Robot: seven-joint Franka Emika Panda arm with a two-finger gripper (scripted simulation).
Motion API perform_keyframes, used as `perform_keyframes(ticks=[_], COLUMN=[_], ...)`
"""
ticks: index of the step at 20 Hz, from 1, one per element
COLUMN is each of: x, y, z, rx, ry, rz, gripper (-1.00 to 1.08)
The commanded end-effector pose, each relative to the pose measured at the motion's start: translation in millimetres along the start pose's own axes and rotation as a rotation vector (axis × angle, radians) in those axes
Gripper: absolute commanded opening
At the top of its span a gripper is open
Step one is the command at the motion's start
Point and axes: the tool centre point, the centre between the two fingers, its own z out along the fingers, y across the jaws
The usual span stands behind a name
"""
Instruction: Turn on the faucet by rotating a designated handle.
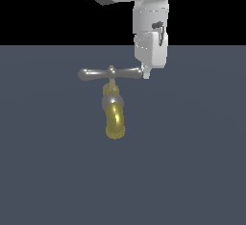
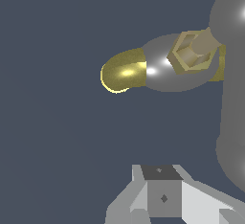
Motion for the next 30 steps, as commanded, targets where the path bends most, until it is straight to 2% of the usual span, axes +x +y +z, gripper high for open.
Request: perform_keyframes(ticks=[1,11,30], x=[2.1,4.5,0.3], y=[4.1,7.5,63.3], z=[3.8,7.3,7.3], rx=[-0.001,-0.001,-0.001], ry=[0.000,0.000,0.000], rz=[-0.025,-0.048,-0.050], gripper=[-1.00,-1.00,-1.00])
